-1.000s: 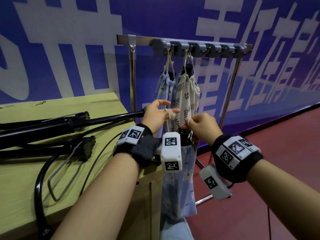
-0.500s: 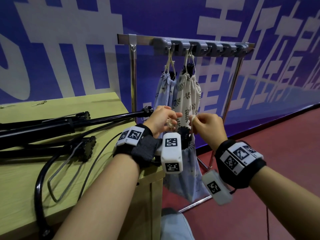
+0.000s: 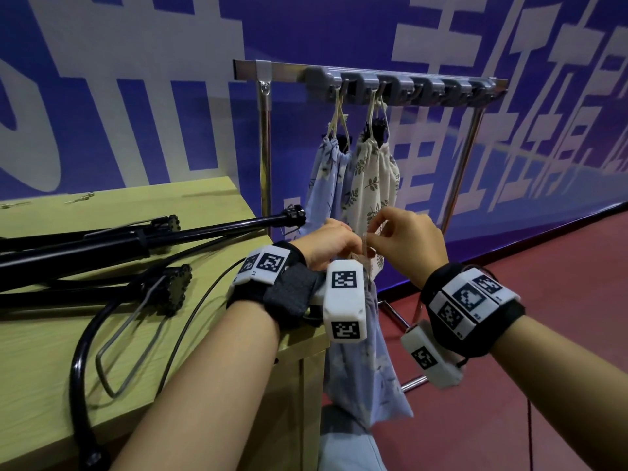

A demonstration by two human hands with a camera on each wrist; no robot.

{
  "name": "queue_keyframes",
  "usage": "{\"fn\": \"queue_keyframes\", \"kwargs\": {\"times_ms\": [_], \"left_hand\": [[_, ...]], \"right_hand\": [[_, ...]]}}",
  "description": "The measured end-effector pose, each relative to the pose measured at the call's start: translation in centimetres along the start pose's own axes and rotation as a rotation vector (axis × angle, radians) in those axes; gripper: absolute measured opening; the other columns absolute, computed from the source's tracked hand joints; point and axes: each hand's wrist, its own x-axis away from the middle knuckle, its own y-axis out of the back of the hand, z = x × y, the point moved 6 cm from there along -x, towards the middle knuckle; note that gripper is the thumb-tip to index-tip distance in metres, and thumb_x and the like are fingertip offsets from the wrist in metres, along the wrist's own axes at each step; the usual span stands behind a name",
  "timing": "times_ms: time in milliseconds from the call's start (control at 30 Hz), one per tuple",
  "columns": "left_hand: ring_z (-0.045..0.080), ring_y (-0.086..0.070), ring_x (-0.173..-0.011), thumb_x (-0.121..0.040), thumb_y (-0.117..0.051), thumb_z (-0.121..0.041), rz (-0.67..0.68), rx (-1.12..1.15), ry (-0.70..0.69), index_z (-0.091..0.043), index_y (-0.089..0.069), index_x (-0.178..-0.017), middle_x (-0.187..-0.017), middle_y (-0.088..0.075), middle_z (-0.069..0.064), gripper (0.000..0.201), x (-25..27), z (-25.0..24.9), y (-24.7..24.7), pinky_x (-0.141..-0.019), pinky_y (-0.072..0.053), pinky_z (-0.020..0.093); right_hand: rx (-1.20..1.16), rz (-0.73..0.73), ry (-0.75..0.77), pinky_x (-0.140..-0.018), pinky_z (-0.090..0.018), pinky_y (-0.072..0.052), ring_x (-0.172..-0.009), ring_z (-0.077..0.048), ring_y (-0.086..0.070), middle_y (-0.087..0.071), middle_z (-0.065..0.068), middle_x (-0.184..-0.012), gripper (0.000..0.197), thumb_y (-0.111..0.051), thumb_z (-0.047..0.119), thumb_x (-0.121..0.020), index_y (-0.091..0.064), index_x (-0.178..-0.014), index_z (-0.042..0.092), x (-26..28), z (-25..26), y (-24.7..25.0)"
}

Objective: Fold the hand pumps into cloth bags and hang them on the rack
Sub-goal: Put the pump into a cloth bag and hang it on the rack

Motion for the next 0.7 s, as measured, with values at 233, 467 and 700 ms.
{"fn": "queue_keyframes", "kwargs": {"times_ms": [233,467,700], "left_hand": [[0.021,-0.046,-0.069,-0.073,-0.047,0.012,-0.115,0.155,0.009,-0.012,-0.037,-0.076,-0.078,-0.044,0.011,0.026,-0.1,0.2,1.2,-0.054,-0.039,0.028],[0.027,-0.052,-0.088,-0.062,-0.052,0.005,-0.179,0.205,-0.066,-0.013,-0.048,-0.066,-0.093,-0.044,0.014,0.018,0.0,-0.5,1.5,-0.073,-0.045,0.039],[0.021,-0.042,-0.054,-0.079,-0.035,0.013,-0.214,0.284,-0.13,-0.012,-0.036,-0.077,-0.058,-0.039,0.01,0.025,-0.1,-0.6,2.1,-0.033,-0.03,0.008]], "right_hand": [[-0.043,0.089,-0.021,-0.06,-0.023,-0.035,-0.065,-0.01,-0.052,-0.055,0.012,-0.062,0.006,-0.066,0.027,-0.084,-0.066,-0.078,0.024,-1.4,-1.6,-2.3],[-0.756,0.486,-0.154,-0.062,-0.01,-0.048,-0.058,0.006,-0.059,-0.066,0.012,-0.063,0.023,-0.051,-0.004,-0.09,-0.069,-0.095,0.01,-0.3,-1.5,-5.9],[-0.856,0.576,-0.155,-0.071,-0.015,-0.046,-0.069,-0.002,-0.059,-0.062,0.003,-0.077,0.014,-0.053,0.002,-0.091,-0.064,-0.093,0.009,0.4,-0.8,-7.2]]}}
